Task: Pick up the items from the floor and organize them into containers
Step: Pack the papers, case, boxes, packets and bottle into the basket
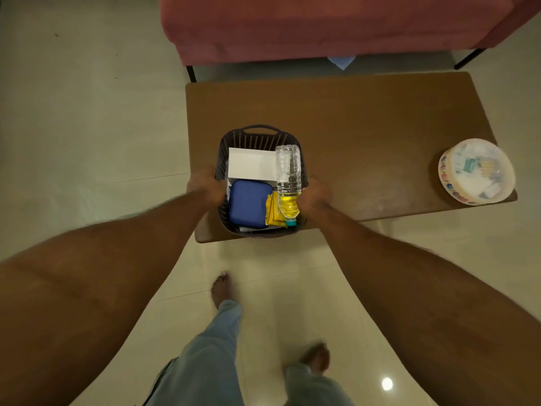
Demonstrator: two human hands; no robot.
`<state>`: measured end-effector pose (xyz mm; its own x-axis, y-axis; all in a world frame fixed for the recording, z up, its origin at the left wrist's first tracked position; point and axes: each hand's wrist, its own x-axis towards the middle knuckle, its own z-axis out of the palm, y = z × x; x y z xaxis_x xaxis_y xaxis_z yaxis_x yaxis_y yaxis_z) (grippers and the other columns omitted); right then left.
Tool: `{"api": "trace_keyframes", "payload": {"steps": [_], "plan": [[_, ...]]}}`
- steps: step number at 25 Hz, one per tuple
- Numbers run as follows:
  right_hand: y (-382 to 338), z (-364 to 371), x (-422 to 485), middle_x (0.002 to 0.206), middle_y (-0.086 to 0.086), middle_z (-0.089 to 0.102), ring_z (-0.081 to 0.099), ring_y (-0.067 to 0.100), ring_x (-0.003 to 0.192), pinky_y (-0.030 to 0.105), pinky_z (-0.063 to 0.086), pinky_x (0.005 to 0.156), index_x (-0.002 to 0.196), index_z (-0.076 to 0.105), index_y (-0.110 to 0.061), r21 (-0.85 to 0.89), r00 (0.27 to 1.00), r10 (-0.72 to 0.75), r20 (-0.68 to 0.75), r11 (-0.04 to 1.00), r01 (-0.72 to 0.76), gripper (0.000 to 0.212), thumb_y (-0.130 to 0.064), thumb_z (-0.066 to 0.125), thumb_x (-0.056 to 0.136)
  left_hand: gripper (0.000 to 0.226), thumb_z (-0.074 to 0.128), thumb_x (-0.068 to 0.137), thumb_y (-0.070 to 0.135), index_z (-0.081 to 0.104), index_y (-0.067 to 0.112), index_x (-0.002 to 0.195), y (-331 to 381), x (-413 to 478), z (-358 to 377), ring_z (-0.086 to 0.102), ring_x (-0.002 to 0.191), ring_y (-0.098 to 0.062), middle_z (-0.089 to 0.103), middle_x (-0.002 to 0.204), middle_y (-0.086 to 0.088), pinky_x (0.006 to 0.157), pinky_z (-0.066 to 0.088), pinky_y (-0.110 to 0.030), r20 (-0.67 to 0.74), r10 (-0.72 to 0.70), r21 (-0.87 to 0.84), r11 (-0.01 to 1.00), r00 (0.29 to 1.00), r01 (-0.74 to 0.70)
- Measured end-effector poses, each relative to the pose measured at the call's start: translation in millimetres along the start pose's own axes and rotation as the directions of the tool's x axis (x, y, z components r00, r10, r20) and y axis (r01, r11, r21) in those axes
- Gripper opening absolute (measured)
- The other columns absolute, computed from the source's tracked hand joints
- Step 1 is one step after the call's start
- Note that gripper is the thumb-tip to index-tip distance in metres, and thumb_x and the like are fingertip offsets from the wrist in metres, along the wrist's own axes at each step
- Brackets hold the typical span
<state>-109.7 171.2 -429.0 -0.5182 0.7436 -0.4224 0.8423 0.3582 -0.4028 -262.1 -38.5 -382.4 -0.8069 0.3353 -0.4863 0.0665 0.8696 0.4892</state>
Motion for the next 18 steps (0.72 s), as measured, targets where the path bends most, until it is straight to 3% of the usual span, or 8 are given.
{"api": "trace_keyframes", "payload": {"steps": [4, 8, 11, 13, 18], "plan": [[61.6, -31.1, -31.7, 0.104, 0.008, 0.071, 0.066, 0.032, 0.094, 0.035, 0.054, 0.078, 0.104, 0.067, -0.016, 0.055, 0.998, -0.049, -0.030, 0.997, 0.051, 0.022, -0.012, 0.056, 0.085, 0.013, 0.050, 0.094, 0.021, 0.056, 0.021, 0.082, 21.0, -57.1, 36.8, 0.056, 0.075, -0.018, 0.063, 0.089, -0.003, 0.062, 0.043, -0.029, -0.005, 0.027, -0.049, 0.998, 1.000, -0.028], [145.3, -59.5, -73.2, 0.100, 0.011, 0.069, 0.063, 0.033, 0.091, 0.030, 0.042, 0.071, 0.101, 0.066, -0.015, 0.040, 0.995, -0.083, -0.052, 0.996, 0.085, 0.020, -0.009, 0.052, 0.088, 0.010, 0.053, 0.095, 0.024, 0.059, 0.016, 0.094, 39.5, -126.9, 104.1, 0.057, 0.074, -0.018, 0.060, 0.084, -0.002, 0.059, 0.043, -0.028, -0.012, 0.029, -0.086, 0.996, 1.000, -0.030], [228.5, -74.7, -107.9, 0.098, 0.014, 0.069, 0.064, 0.037, 0.091, 0.034, 0.046, 0.071, 0.103, 0.063, -0.015, 0.020, 0.992, -0.103, -0.067, 0.994, 0.104, 0.019, -0.014, 0.047, 0.092, 0.014, 0.052, 0.095, 0.022, 0.053, 0.019, 0.082, 48.4, -186.5, 172.3, 0.052, 0.069, -0.015, 0.055, 0.074, 0.003, 0.058, 0.038, -0.028, -0.040, 0.078, -0.133, 0.988, 0.996, -0.083], [285.7, -77.6, -129.0, 0.098, 0.014, 0.068, 0.062, 0.038, 0.091, 0.035, 0.046, 0.071, 0.105, 0.061, -0.016, -0.033, 0.995, -0.071, -0.068, 0.997, 0.069, 0.018, -0.015, 0.047, 0.094, 0.022, 0.053, 0.093, 0.019, 0.048, 0.024, 0.072, 47.0, -218.5, 221.3, 0.052, 0.068, -0.017, 0.055, 0.072, 0.004, 0.057, 0.037, -0.029, -0.001, 0.078, -0.171, 0.982, 0.997, -0.077], [399.6, -41.2, -156.7, 0.097, 0.016, 0.069, 0.062, 0.040, 0.088, 0.036, 0.046, 0.068, 0.104, 0.059, -0.016, -0.086, 1.000, 0.017, -0.015, 0.996, -0.018, 0.016, -0.015, 0.047, 0.094, 0.023, 0.055, 0.089, 0.019, 0.044, 0.024, 0.070, 25.5, -252.5, 329.3, 0.051, 0.065, -0.016, 0.057, 0.076, 0.000, 0.054, 0.039, -0.027, 0.128, -0.009, -0.147, 0.989, 0.992, 0.028]]}}
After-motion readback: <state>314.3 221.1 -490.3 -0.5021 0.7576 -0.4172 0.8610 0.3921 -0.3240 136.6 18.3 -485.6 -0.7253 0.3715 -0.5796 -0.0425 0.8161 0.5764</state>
